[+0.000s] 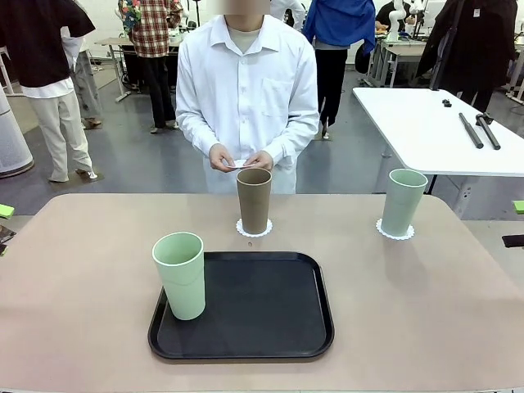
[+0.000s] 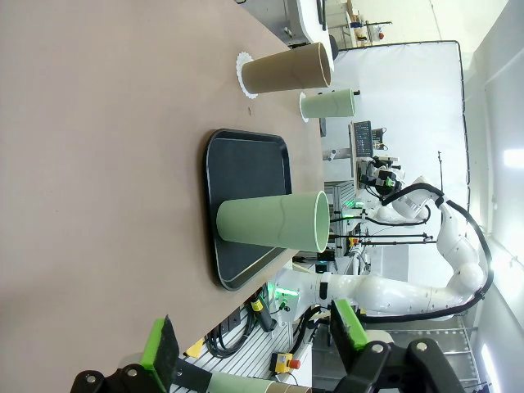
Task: Place coasters on the table and set cups on them.
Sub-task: Take one Reusable plastic cup from the Flat Tray and place it on a coaster set by the human.
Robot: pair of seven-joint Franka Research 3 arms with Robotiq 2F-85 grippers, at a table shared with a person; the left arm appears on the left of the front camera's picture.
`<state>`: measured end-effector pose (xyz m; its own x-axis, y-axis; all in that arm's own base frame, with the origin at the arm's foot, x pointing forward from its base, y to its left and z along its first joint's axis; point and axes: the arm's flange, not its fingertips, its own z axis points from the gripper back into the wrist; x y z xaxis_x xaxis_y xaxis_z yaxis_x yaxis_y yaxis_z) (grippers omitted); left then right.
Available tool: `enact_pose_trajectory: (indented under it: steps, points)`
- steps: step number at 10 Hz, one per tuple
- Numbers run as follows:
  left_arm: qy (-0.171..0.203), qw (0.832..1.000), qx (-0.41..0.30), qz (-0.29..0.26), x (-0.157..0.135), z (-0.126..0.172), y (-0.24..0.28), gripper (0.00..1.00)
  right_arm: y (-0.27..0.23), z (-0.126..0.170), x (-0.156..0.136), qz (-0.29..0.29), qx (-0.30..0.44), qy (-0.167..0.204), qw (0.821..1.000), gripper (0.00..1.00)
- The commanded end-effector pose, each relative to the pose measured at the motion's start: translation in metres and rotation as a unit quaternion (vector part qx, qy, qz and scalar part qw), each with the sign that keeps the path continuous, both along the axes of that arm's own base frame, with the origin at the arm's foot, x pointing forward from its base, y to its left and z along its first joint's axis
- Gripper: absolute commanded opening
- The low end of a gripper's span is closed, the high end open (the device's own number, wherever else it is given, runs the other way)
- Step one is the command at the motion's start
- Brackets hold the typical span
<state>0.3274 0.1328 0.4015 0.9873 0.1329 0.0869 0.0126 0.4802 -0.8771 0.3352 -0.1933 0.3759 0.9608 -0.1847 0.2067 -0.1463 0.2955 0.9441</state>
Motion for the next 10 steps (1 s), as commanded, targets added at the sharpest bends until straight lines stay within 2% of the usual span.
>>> enact_pose_trajectory:
  steps: [1,10]
  points:
    - [-0.003,1.000,-0.006,0.003,-0.0003,0.0015,0.0004,1.00,0.0038,0.0003,-0.0039,-0.002,0.001,-0.004,1.000,1.00]
    - [-0.003,1.000,-0.006,0.003,-0.0003,0.0015,0.0004,1.00,0.0038,0.0003,-0.0039,-0.002,0.001,-0.004,1.000,1.00]
